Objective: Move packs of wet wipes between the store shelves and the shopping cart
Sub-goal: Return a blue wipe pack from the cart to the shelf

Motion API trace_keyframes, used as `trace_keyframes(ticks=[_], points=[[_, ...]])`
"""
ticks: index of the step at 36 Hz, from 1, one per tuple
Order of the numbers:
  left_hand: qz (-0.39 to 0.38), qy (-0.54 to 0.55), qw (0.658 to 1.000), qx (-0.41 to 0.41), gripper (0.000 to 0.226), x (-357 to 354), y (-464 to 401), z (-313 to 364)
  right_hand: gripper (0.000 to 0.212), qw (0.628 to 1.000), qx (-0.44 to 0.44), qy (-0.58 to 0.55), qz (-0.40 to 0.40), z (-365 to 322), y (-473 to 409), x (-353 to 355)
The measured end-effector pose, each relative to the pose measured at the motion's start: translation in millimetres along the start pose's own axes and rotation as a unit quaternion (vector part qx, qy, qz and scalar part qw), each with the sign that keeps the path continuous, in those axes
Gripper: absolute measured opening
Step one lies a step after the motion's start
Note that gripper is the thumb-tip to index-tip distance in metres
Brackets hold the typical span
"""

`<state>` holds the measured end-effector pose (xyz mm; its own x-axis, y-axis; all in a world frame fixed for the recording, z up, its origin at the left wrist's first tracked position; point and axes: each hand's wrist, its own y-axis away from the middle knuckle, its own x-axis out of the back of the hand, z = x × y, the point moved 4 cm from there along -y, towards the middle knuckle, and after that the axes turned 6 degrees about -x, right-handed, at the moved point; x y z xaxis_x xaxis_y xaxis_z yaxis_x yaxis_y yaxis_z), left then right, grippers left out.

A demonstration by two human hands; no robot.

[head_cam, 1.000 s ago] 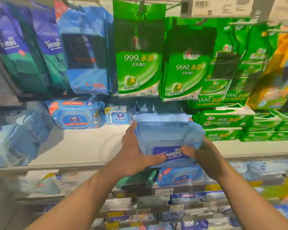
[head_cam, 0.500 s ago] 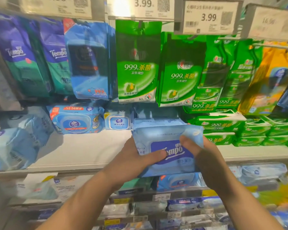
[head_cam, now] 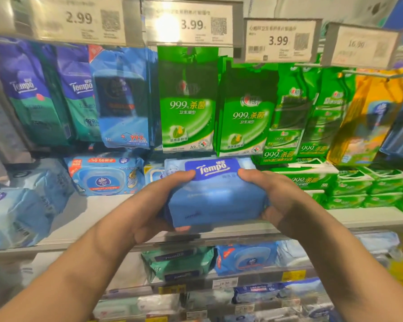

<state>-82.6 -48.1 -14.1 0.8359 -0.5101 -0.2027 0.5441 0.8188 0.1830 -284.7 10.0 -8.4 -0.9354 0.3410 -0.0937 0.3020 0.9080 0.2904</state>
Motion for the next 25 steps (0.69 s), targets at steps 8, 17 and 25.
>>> trace_keyframes(ticks=[8, 17, 25], points=[[0.021, 0.031, 0.999, -0.009, 0.017, 3.3, -12.0, 0.3, 0.072, 0.994, 0.067, 0.067, -0.053, -4.7, -5.4, 3.1], [0.025, 0.016, 0.997, -0.071, 0.041, 11.7, -26.4, -2.4, 0.038, 0.989, 0.135, 0.066, -0.003, -3.0, -14.6, 3.2], [0.007, -0.142, 0.984, -0.111, 0.066, 19.1, -49.6, 3.2, 0.034, 0.973, 0.179, 0.127, 0.069, -3.1, -28.9, 8.5]])
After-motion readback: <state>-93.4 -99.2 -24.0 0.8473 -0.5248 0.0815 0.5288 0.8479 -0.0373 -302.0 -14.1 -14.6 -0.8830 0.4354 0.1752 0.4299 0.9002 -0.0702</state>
